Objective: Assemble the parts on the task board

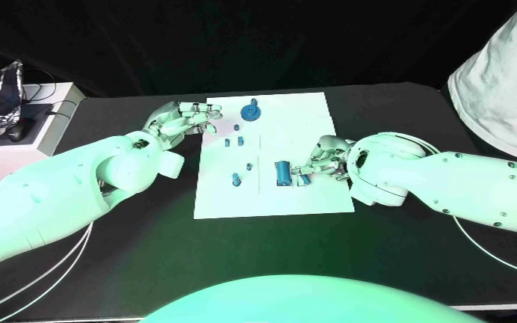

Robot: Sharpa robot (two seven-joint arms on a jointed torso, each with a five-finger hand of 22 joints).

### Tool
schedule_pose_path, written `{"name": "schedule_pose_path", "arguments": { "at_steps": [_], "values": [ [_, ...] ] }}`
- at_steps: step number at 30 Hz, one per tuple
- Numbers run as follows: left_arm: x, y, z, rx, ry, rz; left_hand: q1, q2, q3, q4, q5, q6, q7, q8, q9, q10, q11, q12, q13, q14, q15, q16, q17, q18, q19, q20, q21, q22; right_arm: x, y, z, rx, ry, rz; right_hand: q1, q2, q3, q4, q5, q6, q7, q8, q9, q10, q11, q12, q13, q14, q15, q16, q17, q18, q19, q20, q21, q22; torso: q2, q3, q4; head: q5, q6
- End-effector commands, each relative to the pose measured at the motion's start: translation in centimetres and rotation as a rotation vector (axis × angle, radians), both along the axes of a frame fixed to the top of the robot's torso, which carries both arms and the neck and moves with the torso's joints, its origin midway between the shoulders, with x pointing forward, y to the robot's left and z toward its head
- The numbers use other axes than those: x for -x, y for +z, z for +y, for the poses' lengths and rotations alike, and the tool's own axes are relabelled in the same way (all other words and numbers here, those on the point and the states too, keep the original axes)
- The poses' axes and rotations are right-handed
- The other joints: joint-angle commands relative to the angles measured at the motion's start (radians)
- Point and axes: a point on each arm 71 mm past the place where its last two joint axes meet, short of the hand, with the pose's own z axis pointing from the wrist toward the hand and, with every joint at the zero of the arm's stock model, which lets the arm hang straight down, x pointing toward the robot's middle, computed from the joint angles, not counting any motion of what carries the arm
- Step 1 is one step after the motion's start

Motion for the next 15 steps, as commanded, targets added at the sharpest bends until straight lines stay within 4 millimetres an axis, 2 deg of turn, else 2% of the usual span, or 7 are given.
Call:
{"name": "schedule_pose_path", "arguments": {
  "at_steps": [1, 3, 4, 5, 6, 10, 15],
  "values": [
    [0.03, 0.05, -0.14, 0.010, -0.002, -0.002, -0.008, -0.004, 0.003, 0.004, -0.001, -0.006, -0.002, 0.003, 0.001, -0.006, 0.001, 0.002, -0.001, -0.001, 0.005, 0.001, -0.001, -0.003, 0.007, -0.001, -0.004, 0.000, 0.13, 0.26, 0.43, -0.035, 0.013, -0.021, -0.010, -0.001, -0.004, 0.014, 0.006, 0.008, -0.002, 0.003, 0.003, 0.005, -0.002, 0.005, 0.002, 0.003, -0.001, 0.004, 0.002, 0.003, 0.049, -0.001, 0.007, 0.146, 0.000, 0.0004, -0.0001, 0.001, -0.001],
    [0.03, 0.05, -0.14, 0.010, -0.002, -0.002, -0.008, -0.004, 0.003, 0.004, -0.001, -0.006, -0.002, 0.003, 0.001, -0.006, 0.001, 0.002, -0.001, -0.001, 0.005, 0.001, -0.001, -0.003, 0.007, -0.001, -0.004, 0.000, 0.18, 0.30, 0.40, -0.038, 0.012, -0.022, -0.013, 0.002, -0.008, 0.022, 0.014, 0.008, -0.002, 0.003, 0.004, 0.006, -0.002, 0.006, 0.003, 0.004, -0.001, 0.004, 0.003, 0.002, 0.049, -0.001, 0.009, 0.146, 0.001, 0.0006, 0.0003, 0.002, -0.001],
    [0.03, 0.05, -0.14, 0.010, -0.002, -0.002, -0.008, -0.004, 0.003, 0.004, -0.001, -0.006, -0.002, 0.003, 0.001, -0.006, 0.001, 0.002, -0.001, -0.001, 0.005, 0.001, -0.001, -0.003, 0.007, -0.001, -0.004, 0.000, 0.20, 0.30, 0.38, -0.038, 0.011, -0.022, -0.016, 0.002, -0.013, 0.026, 0.034, 0.008, -0.002, 0.003, 0.005, 0.006, -0.003, 0.006, 0.003, 0.004, -0.001, 0.005, 0.003, 0.002, 0.049, -0.001, 0.009, 0.146, 0.001, 0.0006, 0.0003, 0.002, -0.001],
    [0.02, 0.05, -0.13, 0.010, -0.002, -0.002, -0.008, -0.004, 0.003, 0.004, -0.001, -0.006, -0.002, 0.003, 0.001, -0.006, 0.001, 0.002, -0.001, -0.001, 0.005, 0.001, -0.001, -0.003, 0.007, -0.001, -0.004, 0.000, 0.21, 0.31, 0.35, -0.038, 0.010, -0.023, -0.019, 0.000, -0.024, 0.027, 0.080, 0.009, -0.002, 0.003, 0.005, 0.007, -0.003, 0.007, 0.003, 0.004, -0.001, 0.006, 0.005, 0.002, 0.049, -0.002, 0.010, 0.146, 0.000, 0.0005, 0.0002, 0.002, -0.001],
    [0.02, 0.05, -0.13, 0.010, -0.001, -0.002, -0.008, -0.004, 0.003, 0.004, -0.001, -0.006, -0.002, 0.003, 0.001, -0.006, 0.001, 0.002, -0.001, -0.001, 0.005, 0.001, -0.001, -0.003, 0.007, -0.001, -0.004, 0.000, 0.22, 0.32, 0.31, -0.038, 0.009, -0.023, -0.013, 0.015, -0.055, 0.023, 0.093, 0.009, -0.002, 0.003, 0.007, 0.007, -0.004, 0.007, 0.004, 0.004, -0.001, 0.006, 0.005, 0.002, 0.049, -0.002, 0.012, 0.146, 0.000, 0.0005, 0.0002, 0.002, -0.001],
    [0.02, 0.05, -0.10, 0.010, -0.001, -0.002, -0.008, -0.004, 0.003, 0.004, -0.001, -0.006, -0.002, 0.003, 0.001, -0.006, 0.001, 0.002, -0.001, -0.001, 0.005, 0.001, -0.001, -0.003, 0.007, -0.001, -0.004, 0.000, 0.28, 0.34, 0.13, -0.037, 0.006, -0.023, 0.000, 0.041, -0.112, 0.019, 0.099, 0.009, -0.003, 0.003, 0.009, 0.008, -0.003, 0.006, 0.006, 0.004, -0.001, 0.007, 0.006, 0.002, 0.048, -0.002, 0.013, 0.146, 0.000, 0.0001, 0.0003, 0.003, -0.001],
    [0.03, 0.05, -0.10, 0.010, -0.001, -0.001, -0.008, -0.004, 0.003, 0.004, -0.001, -0.006, -0.002, 0.003, 0.001, -0.006, 0.001, 0.002, -0.001, -0.001, 0.005, 0.001, -0.001, -0.003, 0.007, -0.001, -0.004, 0.000, 0.38, 0.40, -0.18, -0.034, 0.001, -0.024, 0.001, 0.045, -0.120, 0.020, 0.100, 0.010, -0.003, 0.003, 0.010, 0.008, -0.003, 0.006, 0.006, 0.004, -0.001, 0.007, 0.007, 0.002, 0.048, -0.002, 0.014, 0.146, 0.000, -0.0001, -0.0001, 0.005, 0.000]
  ]
}}
